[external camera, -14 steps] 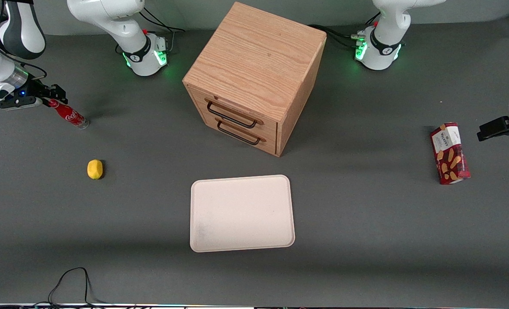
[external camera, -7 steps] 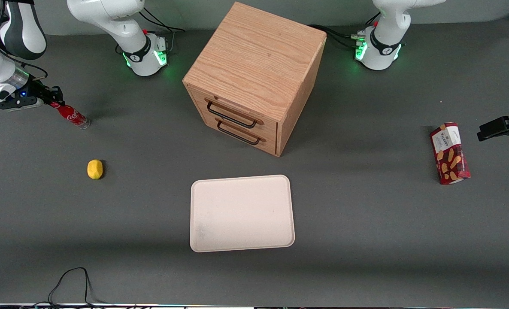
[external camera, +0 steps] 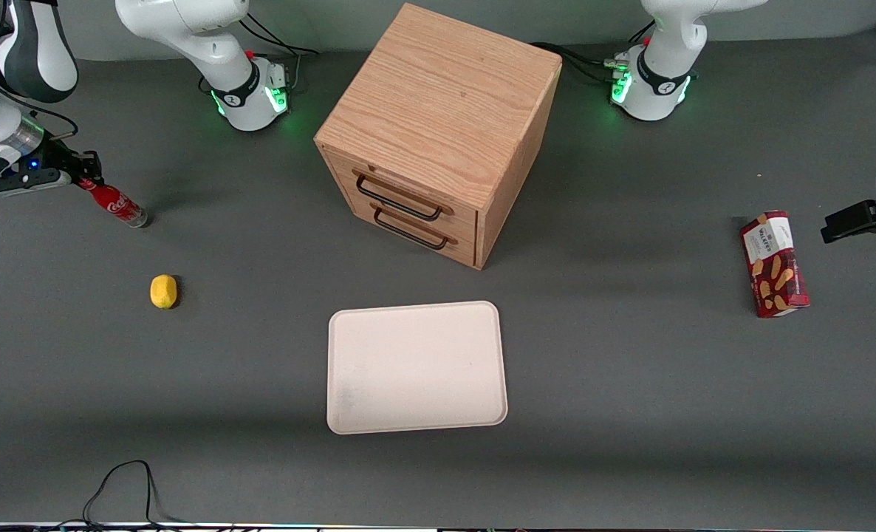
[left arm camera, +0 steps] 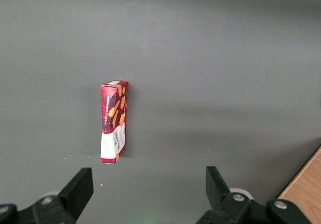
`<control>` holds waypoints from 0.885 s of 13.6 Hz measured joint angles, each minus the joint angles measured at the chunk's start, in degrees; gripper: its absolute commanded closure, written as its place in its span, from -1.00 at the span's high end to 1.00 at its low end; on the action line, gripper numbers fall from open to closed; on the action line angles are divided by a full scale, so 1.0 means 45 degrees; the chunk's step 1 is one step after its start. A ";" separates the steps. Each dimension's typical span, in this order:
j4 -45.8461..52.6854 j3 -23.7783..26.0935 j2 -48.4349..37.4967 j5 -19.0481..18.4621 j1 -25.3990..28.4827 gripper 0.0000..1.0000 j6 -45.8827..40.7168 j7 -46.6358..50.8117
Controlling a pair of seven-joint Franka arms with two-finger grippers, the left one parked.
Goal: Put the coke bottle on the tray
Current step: 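Carry the bottle with the right gripper toward the white tray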
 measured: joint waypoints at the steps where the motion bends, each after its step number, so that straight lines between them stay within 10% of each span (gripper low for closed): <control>1: 0.0493 0.0575 -0.0003 0.0349 -0.0002 -1.00 -0.0639 0.0003; 12: 1.1550 0.5293 0.5051 0.5648 0.0063 -1.00 -0.8130 0.0071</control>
